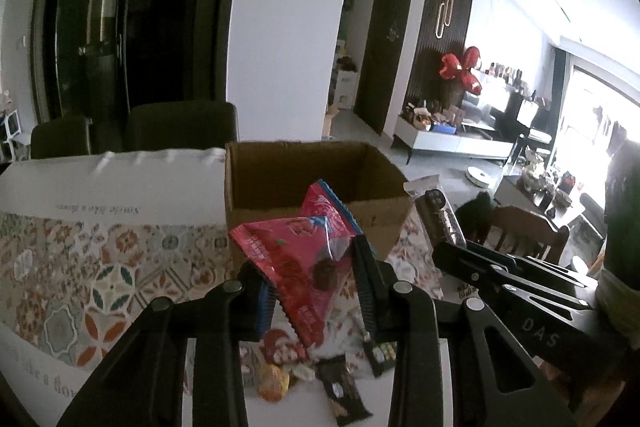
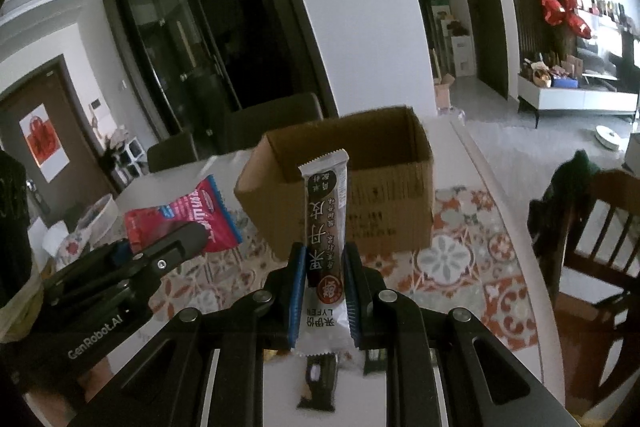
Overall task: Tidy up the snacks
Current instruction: 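Carry the red packet and white bar in both tools over the box, then open both tools to drop the red packet and white bar into the box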
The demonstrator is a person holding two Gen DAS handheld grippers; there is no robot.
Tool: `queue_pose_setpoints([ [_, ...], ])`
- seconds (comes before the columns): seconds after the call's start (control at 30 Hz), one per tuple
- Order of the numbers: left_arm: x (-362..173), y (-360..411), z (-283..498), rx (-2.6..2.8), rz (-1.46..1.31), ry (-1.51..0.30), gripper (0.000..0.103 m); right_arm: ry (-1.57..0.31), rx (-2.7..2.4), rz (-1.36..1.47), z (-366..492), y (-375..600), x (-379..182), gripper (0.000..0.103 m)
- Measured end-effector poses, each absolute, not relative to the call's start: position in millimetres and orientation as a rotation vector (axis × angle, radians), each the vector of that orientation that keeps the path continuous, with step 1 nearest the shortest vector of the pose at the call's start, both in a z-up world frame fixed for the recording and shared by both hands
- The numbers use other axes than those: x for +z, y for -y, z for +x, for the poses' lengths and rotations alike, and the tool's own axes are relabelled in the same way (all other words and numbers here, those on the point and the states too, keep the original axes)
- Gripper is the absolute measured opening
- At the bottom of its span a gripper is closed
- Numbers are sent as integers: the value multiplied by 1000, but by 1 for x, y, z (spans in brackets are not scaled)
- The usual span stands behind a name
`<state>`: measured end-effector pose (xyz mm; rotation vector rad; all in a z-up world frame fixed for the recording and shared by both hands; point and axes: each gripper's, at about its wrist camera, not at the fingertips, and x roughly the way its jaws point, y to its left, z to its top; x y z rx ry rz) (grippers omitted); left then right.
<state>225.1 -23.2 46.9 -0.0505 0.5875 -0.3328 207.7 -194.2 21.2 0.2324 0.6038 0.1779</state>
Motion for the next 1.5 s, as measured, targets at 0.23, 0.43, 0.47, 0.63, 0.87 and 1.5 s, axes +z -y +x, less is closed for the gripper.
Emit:
queue_pose_setpoints([
  [0.23,61,25,250,-333,-65,-571,33,-570,179,226,230,197,38,20],
  [0.43,66,27,277,-338,-72,-575,32,-562,188,229,252,198,46,19],
  [0.47,67,27,282,-335,-70,-574,32,-562,187,226,257,199,48,19],
  [0.63,69,32,304,-331,-63,-577,31,-561,184,216,276,203,50,19],
  [0.87,62,37,335,-336,-67,-614,31,-581,189,210,308,207,52,19],
  [1.5,36,53,402,-308,-14,-703,36,-701,187,216,382,219,26,20],
])
